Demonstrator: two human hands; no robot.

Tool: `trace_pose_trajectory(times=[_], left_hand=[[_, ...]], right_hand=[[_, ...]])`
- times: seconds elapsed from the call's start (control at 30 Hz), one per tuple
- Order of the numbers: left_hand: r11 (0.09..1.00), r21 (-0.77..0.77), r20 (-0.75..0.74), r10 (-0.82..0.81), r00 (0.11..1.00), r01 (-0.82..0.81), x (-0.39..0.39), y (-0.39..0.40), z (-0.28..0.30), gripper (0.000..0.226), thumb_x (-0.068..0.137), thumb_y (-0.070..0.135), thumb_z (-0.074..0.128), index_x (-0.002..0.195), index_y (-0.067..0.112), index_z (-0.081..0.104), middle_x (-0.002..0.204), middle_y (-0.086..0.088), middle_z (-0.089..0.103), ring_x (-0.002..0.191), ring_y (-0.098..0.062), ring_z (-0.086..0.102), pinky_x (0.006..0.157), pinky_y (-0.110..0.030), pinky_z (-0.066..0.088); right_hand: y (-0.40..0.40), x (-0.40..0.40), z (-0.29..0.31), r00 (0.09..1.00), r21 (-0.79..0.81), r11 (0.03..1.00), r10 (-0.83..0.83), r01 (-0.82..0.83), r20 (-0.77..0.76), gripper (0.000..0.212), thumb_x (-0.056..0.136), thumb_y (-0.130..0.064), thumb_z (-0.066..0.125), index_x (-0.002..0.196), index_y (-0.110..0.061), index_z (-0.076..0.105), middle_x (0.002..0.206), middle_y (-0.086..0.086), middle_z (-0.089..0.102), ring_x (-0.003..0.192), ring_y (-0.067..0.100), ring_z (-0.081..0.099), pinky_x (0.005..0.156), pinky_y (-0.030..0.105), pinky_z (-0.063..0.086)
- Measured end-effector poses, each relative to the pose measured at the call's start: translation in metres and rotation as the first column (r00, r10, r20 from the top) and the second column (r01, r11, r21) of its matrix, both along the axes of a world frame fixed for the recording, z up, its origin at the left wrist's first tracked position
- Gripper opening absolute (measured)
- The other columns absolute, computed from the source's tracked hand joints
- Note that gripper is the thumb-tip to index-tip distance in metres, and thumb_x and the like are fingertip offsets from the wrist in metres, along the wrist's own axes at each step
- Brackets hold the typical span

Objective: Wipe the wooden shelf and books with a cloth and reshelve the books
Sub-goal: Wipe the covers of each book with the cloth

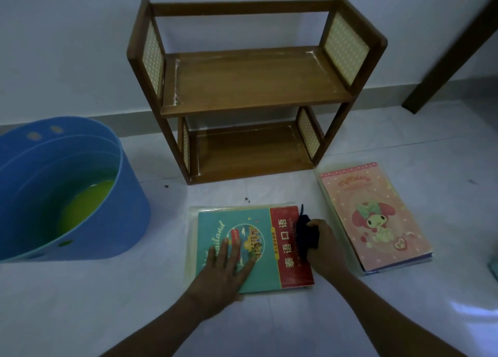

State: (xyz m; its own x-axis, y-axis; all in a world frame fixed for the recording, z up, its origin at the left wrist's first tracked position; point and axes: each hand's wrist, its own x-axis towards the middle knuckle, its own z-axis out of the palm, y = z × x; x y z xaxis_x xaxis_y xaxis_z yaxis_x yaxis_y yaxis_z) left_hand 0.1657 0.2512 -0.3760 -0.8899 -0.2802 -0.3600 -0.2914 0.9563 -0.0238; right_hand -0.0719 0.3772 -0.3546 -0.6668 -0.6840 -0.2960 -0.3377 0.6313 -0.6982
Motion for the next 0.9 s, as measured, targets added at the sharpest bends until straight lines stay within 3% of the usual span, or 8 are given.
trace_pose_trajectory(times=[0.17,0.27,0.33,0.43,0.6,0.77,0.83,0.9], left_hand=[[0.968,-0.075,-0.175,-0.25,0.952,0.24,0.002,-0.019,0.026,0.051,0.078,0.028,0.066,0.123,0.012,0.048,0.108,-0.019,0.07,0.089,-0.036,0.071,0.058,-0.039,0.06],[0.994,0.101,-0.365,-0.01,0.931,0.05,-0.012,-0.03,0.083,0.028,0.091,0.032,0.042,0.112,0.018,0.054,0.073,0.001,0.069,0.05,-0.015,0.063,0.037,-0.024,0.046],[0.929,0.336,-0.414,0.294,0.861,-0.155,-0.019,-0.04,0.123,0.03,0.1,0.038,0.034,0.117,0.024,0.052,0.084,0.003,0.068,0.064,-0.013,0.064,0.051,-0.027,0.05],[0.515,0.815,-0.23,0.707,0.669,-0.265,-0.014,-0.056,0.145,0.031,0.095,0.05,0.035,0.103,0.03,0.057,0.095,0.006,0.066,0.086,-0.01,0.063,0.076,-0.033,0.051],[0.054,0.95,0.1,0.879,0.466,-0.306,-0.002,-0.049,0.088,0.029,0.098,0.042,0.045,0.107,0.025,0.068,0.107,0.002,0.072,0.102,-0.018,0.066,0.099,-0.044,0.046],[0.228,0.817,-0.02,0.929,0.37,-0.529,0.006,-0.05,0.039,0.032,0.101,0.039,0.038,0.098,0.017,0.062,0.098,-0.004,0.065,0.098,-0.026,0.061,0.079,-0.031,0.042],[0.56,0.639,-0.225,0.792,0.568,-0.527,0.019,-0.057,0.021,0.051,0.097,0.056,0.031,0.109,0.018,0.063,0.113,-0.005,0.065,0.11,-0.028,0.058,0.086,-0.034,0.044],[0.741,0.456,-0.226,0.633,0.741,-0.494,0.031,-0.065,0.0,0.064,0.093,0.06,0.023,0.144,0.025,0.04,0.155,-0.004,0.031,0.143,-0.024,0.028,0.11,-0.041,0.031]], right_hand=[[0.001,-0.023,0.002,0.875,-0.012,0.92,-0.368,0.392,0.314,0.044,0.087,0.001,0.053,0.096,-0.04,0.039,0.092,-0.004,0.051,0.075,0.012,0.052,0.067,0.032,0.046],[0.001,-0.029,0.001,0.853,0.019,0.918,-0.375,0.396,0.363,0.038,0.086,-0.001,0.054,0.107,-0.031,0.043,0.097,0.001,0.054,0.081,0.02,0.056,0.067,0.033,0.048],[0.0,-0.028,0.006,0.834,0.027,0.916,-0.376,0.4,0.405,0.034,0.085,-0.004,0.054,0.104,-0.029,0.043,0.091,-0.001,0.052,0.075,0.017,0.052,0.063,0.031,0.045],[0.001,-0.029,0.003,0.827,-0.025,0.912,-0.358,0.408,0.434,0.013,0.088,-0.007,0.049,0.095,-0.016,0.043,0.082,0.01,0.044,0.065,0.018,0.041,0.054,0.026,0.035],[-0.003,-0.025,0.0,0.906,-0.127,0.923,-0.319,0.364,0.279,0.03,0.09,0.005,0.046,0.114,-0.015,0.045,0.087,0.006,0.049,0.066,0.015,0.046,0.056,0.022,0.042],[-0.018,-0.016,0.001,0.979,-0.212,0.967,-0.168,0.141,-0.117,0.03,0.078,-0.005,0.047,0.106,-0.014,0.053,0.089,0.005,0.055,0.078,0.022,0.052,0.067,0.033,0.044],[-0.025,-0.001,-0.003,0.955,-0.117,0.993,-0.02,-0.016,-0.296,0.054,0.072,-0.002,0.053,0.125,-0.014,0.051,0.109,0.006,0.055,0.094,0.023,0.053,0.073,0.037,0.048],[-0.031,0.027,-0.005,0.901,-0.023,0.978,0.182,-0.208,-0.395,0.068,0.072,0.002,0.055,0.136,-0.016,0.046,0.128,0.009,0.053,0.11,0.029,0.052,0.083,0.044,0.05]])
